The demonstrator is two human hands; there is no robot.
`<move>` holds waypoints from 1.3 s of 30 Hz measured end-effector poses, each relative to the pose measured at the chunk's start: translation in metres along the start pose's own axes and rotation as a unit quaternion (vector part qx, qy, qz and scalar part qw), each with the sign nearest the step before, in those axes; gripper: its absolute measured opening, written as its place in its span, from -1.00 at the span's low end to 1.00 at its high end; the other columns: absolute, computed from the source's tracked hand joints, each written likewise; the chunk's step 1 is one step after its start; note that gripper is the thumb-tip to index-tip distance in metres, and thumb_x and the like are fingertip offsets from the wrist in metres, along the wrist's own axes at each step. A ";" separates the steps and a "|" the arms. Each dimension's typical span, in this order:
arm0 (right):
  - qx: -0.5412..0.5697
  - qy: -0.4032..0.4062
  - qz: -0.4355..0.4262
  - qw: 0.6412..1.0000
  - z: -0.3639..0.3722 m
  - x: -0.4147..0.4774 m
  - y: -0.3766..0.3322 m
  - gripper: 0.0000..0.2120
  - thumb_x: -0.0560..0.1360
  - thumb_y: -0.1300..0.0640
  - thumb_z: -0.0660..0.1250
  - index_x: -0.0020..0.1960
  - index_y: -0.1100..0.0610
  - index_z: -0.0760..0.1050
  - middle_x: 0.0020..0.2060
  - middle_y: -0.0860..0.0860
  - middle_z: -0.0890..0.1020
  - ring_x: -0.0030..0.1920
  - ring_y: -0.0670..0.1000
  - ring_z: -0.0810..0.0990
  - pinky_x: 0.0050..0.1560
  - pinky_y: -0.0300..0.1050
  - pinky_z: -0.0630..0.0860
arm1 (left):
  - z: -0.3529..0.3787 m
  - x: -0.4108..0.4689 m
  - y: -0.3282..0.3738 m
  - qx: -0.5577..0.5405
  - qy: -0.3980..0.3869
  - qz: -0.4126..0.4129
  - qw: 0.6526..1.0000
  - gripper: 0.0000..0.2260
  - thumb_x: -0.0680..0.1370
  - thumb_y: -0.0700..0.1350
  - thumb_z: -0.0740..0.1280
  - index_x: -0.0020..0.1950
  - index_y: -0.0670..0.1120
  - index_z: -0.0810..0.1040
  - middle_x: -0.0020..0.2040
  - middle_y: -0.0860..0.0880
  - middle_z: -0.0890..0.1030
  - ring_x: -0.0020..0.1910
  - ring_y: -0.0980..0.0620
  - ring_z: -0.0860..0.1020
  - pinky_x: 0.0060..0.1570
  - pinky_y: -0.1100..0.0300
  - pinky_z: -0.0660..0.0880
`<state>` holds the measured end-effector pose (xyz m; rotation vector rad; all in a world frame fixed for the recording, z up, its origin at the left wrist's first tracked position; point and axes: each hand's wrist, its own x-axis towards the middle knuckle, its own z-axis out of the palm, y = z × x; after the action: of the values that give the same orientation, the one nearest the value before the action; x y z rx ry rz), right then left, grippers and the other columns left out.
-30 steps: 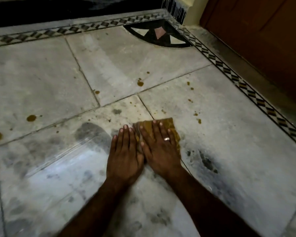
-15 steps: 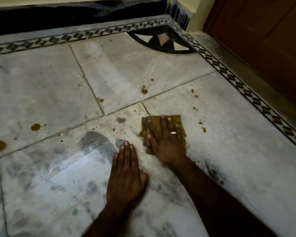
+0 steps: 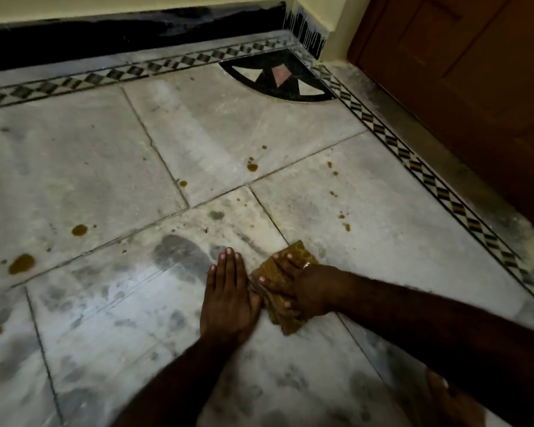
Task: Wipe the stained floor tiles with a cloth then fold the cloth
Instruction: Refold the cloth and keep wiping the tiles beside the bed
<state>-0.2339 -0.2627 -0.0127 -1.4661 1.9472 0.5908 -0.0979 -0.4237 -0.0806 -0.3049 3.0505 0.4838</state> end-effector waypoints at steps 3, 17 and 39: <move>-0.035 -0.064 -0.014 0.997 -0.019 0.003 0.001 -0.29 0.71 -0.13 0.03 0.64 0.00 -0.36 0.59 0.36 -0.23 0.58 0.31 -0.39 0.59 0.23 -0.32 | 0.002 0.003 -0.008 0.016 -0.002 0.030 0.999 -0.28 0.54 0.13 0.10 0.57 -0.30 0.20 0.58 -0.35 0.17 0.59 -0.29 0.14 0.49 -0.17 0.08; 0.028 0.308 -0.035 0.950 0.049 0.002 0.002 -0.30 0.58 -0.24 0.18 0.64 -0.01 0.16 0.63 0.21 0.12 0.65 0.21 0.02 0.61 0.21 0.07 | 0.003 0.003 -0.010 0.043 0.039 0.023 0.998 -0.38 0.62 0.08 0.09 0.62 -0.19 0.16 0.63 -0.23 0.12 0.63 -0.16 0.05 0.55 -0.07 0.00; 0.056 0.373 0.012 0.926 0.120 -0.048 0.090 -0.34 0.55 -0.16 0.23 0.62 -0.09 0.22 0.60 0.13 0.25 0.59 0.17 0.24 0.56 0.24 0.16 | 0.031 0.067 0.109 0.029 0.048 -0.236 0.970 -0.41 0.66 0.07 -0.05 0.64 -0.19 0.03 0.66 -0.16 0.01 0.65 -0.07 -0.04 0.60 -0.03 -0.12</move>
<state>-0.2855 -0.1237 -0.0648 -1.7499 2.5056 -0.1146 -0.1847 -0.3251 -0.0818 -1.0411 2.9191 0.3529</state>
